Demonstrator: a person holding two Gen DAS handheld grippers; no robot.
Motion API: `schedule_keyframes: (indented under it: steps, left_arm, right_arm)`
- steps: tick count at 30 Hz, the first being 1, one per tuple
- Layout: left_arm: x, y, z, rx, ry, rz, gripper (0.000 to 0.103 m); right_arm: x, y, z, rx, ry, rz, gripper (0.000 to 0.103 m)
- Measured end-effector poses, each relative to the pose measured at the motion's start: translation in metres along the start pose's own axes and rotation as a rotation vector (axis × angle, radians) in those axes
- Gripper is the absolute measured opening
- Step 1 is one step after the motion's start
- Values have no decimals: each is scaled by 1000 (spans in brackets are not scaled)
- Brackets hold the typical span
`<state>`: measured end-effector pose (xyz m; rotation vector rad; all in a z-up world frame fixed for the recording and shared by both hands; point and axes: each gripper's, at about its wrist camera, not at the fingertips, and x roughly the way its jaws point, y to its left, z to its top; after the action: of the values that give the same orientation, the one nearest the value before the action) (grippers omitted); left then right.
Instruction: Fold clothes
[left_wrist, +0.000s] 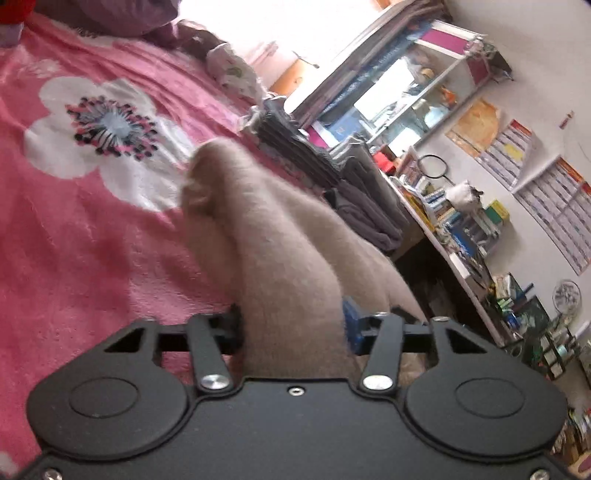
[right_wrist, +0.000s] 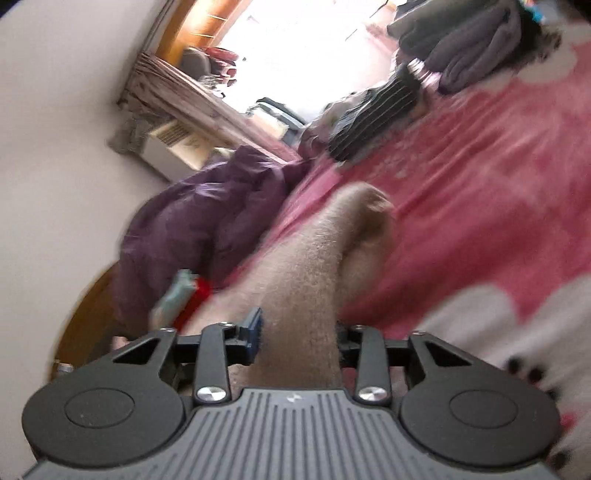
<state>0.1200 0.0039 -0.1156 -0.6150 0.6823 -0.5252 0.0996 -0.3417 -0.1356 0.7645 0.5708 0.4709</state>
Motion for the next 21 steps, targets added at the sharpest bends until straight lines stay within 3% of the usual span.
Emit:
schedule_keyframes:
  steps: [1,3,4,6,9,11,13,15,18,21]
  left_arm:
    - [5,4,-1,0,18,25,72]
    - [8,14,-5,-30,63,91,72]
    - [9,19,-8,-45,85,124,72]
    - [6,24,-9,-64,102,119,73]
    - [12,29,-11,-71,116,104,73]
    - [21,29,-11,-53,119,83,68]
    - [26,25,-11,-29,117,67,56]
    - [31,22,-11,-5,115,52,51]
    - [30,16,-8,26,98,18,46]
    - [23,8,0,31,47,-43,45]
  right_arm:
    - [3,-5,0,2,14,-51,57]
    - [4,-20,-2,50,42,-149,58]
    - [2,-24,-3,77,46,-154,57]
    - [-1,-24,-3,87,49,-138,65]
    - [8,-16,-7,38,82,-113,74]
    - [18,-9,-13,-22,93,-120,73]
    - [28,-5,-17,-62,96,-117,68]
    - [32,-5,-18,-47,96,-90,50]
    - [32,-8,-13,-6,86,-40,41]
    - [26,-3,-6,0,52,11,40]
